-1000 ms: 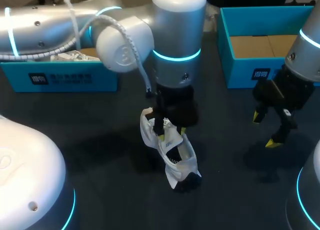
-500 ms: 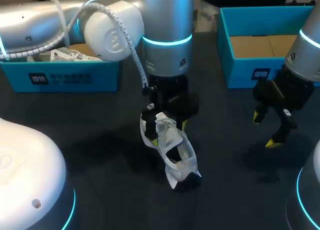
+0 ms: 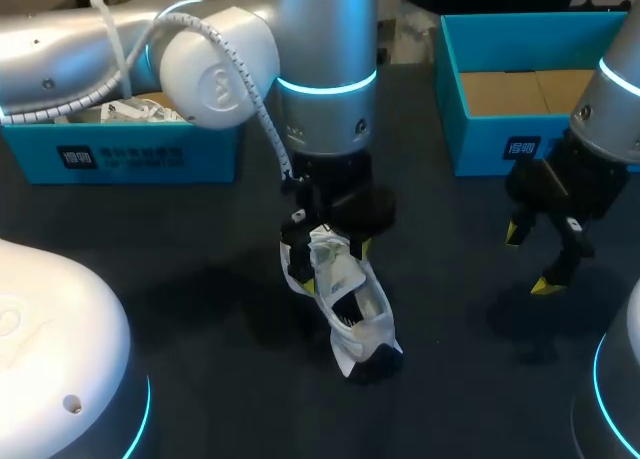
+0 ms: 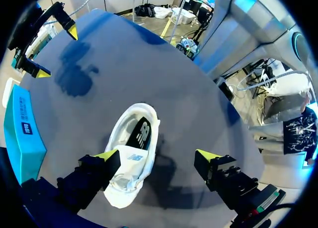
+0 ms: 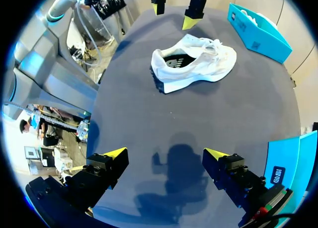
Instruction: Take the shoe out of the shoebox, open the shoe tongue, remove and reinsert the insole, then place the shoe into the shoebox
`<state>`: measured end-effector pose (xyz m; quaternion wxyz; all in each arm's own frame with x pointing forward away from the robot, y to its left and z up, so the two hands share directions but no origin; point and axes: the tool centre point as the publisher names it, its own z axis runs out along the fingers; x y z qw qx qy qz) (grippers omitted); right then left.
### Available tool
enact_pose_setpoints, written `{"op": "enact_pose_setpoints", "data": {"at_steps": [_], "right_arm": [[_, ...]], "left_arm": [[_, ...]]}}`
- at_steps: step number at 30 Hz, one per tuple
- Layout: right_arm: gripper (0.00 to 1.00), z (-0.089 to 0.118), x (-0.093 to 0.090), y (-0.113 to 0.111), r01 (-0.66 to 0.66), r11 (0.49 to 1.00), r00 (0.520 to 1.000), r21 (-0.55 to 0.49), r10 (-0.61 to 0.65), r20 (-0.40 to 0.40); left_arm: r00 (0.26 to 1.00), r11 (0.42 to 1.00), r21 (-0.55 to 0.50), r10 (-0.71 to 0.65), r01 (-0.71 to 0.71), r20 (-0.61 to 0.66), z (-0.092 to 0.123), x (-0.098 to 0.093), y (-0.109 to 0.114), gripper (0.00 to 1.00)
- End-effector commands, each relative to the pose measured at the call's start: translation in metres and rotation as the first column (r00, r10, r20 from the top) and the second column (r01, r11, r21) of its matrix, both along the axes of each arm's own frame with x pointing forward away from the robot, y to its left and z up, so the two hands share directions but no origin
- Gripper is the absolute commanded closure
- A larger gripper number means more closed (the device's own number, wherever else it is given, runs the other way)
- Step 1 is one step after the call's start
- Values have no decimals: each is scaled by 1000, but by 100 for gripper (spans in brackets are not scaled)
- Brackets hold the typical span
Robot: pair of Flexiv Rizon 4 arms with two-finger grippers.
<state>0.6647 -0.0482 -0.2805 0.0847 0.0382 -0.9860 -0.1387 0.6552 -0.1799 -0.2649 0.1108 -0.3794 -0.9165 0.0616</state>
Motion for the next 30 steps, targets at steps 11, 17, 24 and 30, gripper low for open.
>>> {"op": "enact_pose_setpoints", "data": {"at_steps": [11,17,24,30], "right_arm": [[0,0,0,0,-1,1000,1000,-2,1,1],[0,0,0,0,-1,1000,1000,-2,1,1],[0,0,0,0,-1,1000,1000,-2,1,1],[0,0,0,0,-1,1000,1000,-2,1,1]], "left_arm": [[822,823,43,568,-567,-44,6,-40,-6,0],[731,731,76,681,-678,-29,6,-47,-17,0],[679,678,65,734,-733,4,10,-55,-27,0],[679,678,65,734,-733,4,10,-55,-27,0]]}}
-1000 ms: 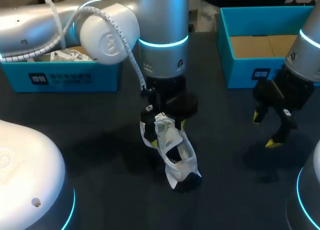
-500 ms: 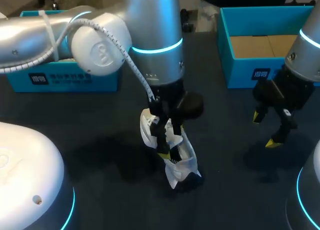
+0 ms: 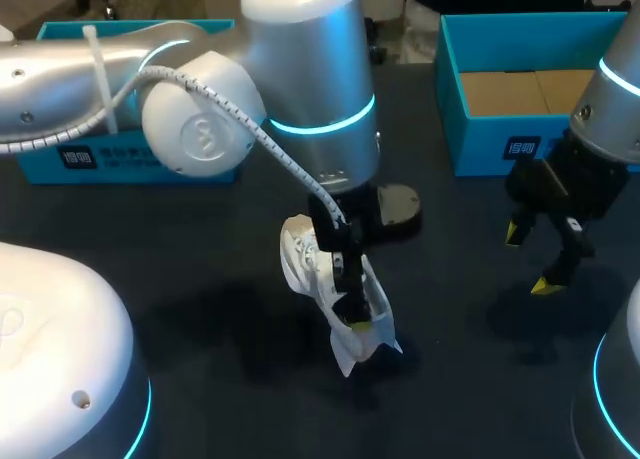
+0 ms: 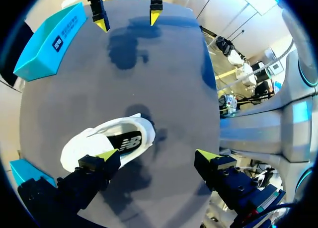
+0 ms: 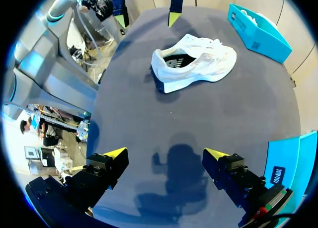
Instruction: Take the shoe out of the shoebox, open the shoe tongue, remove and reinsert the insole, then place the shoe into the shoebox
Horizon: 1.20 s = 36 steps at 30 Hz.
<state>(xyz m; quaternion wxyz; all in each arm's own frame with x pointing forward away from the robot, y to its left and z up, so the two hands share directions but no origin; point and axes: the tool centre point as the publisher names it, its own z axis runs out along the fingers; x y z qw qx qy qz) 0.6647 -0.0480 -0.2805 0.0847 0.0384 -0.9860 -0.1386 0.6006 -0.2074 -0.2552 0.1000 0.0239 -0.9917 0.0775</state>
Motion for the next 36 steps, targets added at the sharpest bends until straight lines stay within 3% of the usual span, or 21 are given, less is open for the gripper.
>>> {"op": "enact_pose_setpoints", "data": {"at_steps": [1,8,14,21,36], "right_arm": [[0,0,0,0,0,1000,1000,-2,0,1],[0,0,0,0,0,1000,1000,-2,0,1],[0,0,0,0,0,1000,1000,-2,0,1],[0,0,0,0,0,1000,1000,-2,0,1],[0,0,0,0,0,1000,1000,-2,0,1]], "left_arm": [[1000,1000,1,-1,1,2,0,-1,0,0],[999,1000,-25,-1,0,-37,-24,-11,-16,0],[992,995,46,97,-93,-76,-46,-15,-26,0],[978,978,87,197,-191,-65,-62,-21,-29,0],[969,954,173,246,-244,12,-95,-22,-38,0]]}}
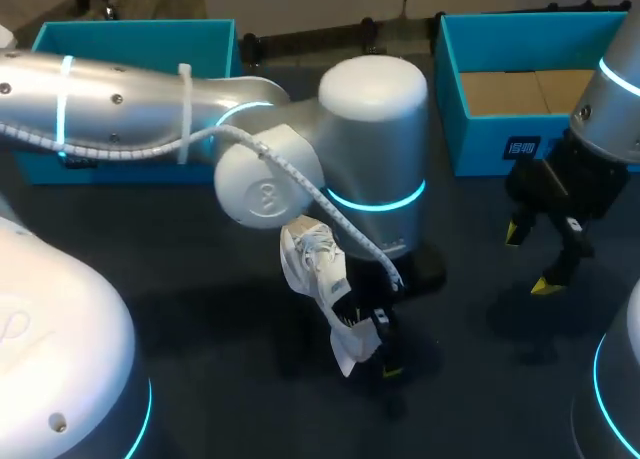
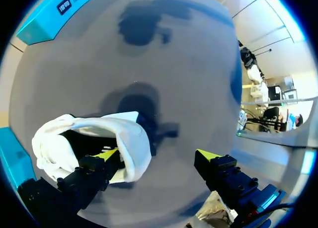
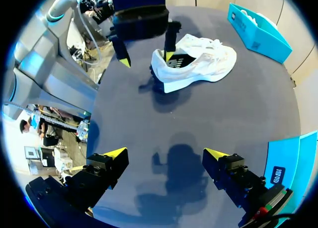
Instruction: Take the shoe out of the shoebox, open the shoe tongue, remove and reinsert the insole, then place the shoe into the shoebox
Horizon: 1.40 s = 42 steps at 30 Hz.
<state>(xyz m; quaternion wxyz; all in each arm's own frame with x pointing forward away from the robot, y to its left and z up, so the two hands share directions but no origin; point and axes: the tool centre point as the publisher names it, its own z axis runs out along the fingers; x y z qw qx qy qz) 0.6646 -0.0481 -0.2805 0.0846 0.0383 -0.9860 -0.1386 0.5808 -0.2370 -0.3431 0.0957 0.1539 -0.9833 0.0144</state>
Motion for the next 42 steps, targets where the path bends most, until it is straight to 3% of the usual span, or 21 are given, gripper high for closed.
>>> {"op": "enact_pose_setpoints", "data": {"at_steps": [1,17,22,24,30,32,35,36,37,42], "right_arm": [[0,0,0,0,0,1000,1000,-2,0,1],[0,0,0,0,0,1000,1000,-2,0,1],[0,0,0,0,0,1000,1000,-2,0,1],[0,0,0,0,0,1000,1000,-2,0,1],[0,0,0,0,0,1000,1000,-2,0,1],[0,0,0,0,0,1000,1000,-2,0,1],[0,0,0,0,0,1000,1000,-2,0,1],[0,0,0,0,0,1000,1000,-2,0,1],[0,0,0,0,0,1000,1000,-2,0,1],[0,0,0,0,0,1000,1000,-2,0,1]], "left_arm": [[1000,1000,30,7,-8,11,-9,-2,-9,0],[996,994,77,78,-81,42,-40,4,-9,0],[995,991,93,88,-93,56,-48,3,-9,16],[995,991,95,88,-93,55,-50,2,-8,27],[992,989,102,100,-108,79,-50,-2,-3,33],[989,986,110,111,-122,99,-51,-1,-1,42],[986,983,116,129,-141,110,-54,2,0,68],[986,983,116,129,-141,110,-54,3,0,89],[986,983,116,129,-141,109,-54,3,0,100],[985,983,111,135,-147,109,-51,6,5,100]]}}
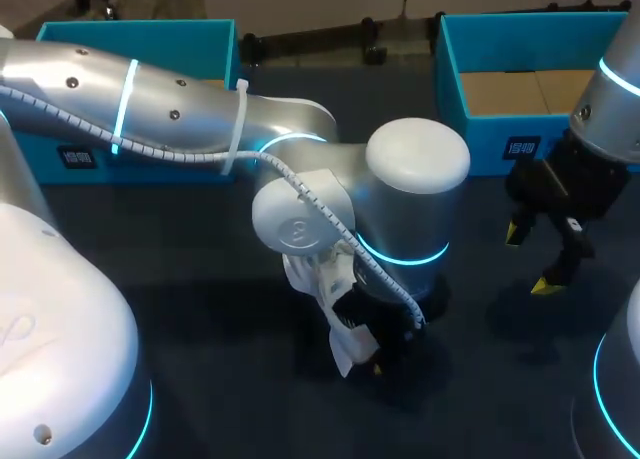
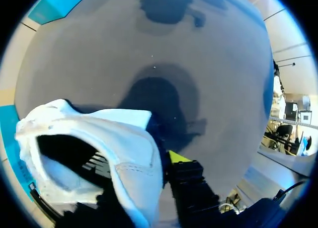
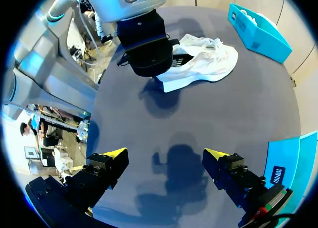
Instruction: Take the shoe out of the shoebox, open the shoe tongue, remove and reinsert the insole, then place the shoe into the shoebox
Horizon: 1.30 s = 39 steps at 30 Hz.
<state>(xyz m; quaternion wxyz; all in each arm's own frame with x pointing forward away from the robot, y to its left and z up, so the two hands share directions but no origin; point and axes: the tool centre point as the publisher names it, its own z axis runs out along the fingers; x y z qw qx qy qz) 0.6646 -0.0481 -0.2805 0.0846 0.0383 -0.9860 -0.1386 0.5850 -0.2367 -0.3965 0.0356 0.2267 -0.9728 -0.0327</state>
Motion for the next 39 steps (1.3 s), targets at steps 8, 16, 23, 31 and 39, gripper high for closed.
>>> {"op": "enact_pose_setpoints", "data": {"at_steps": [8,16,23,31,39], "right_arm": [[0,0,0,0,0,1000,1000,-2,0,1],[0,0,0,0,0,1000,1000,-2,0,1],[0,0,0,0,0,1000,1000,-2,0,1],[0,0,0,0,0,1000,1000,-2,0,1],[0,0,0,0,0,1000,1000,-2,0,1]], "left_arm": [[999,998,-47,-47,47,1,34,10,23,100],[987,985,-57,-162,162,15,89,30,52,100],[966,965,-49,-259,258,-2,134,58,78,100],[961,959,-70,-273,275,32,184,103,116,100],[970,968,-68,-241,241,15,206,159,172,100]]}}
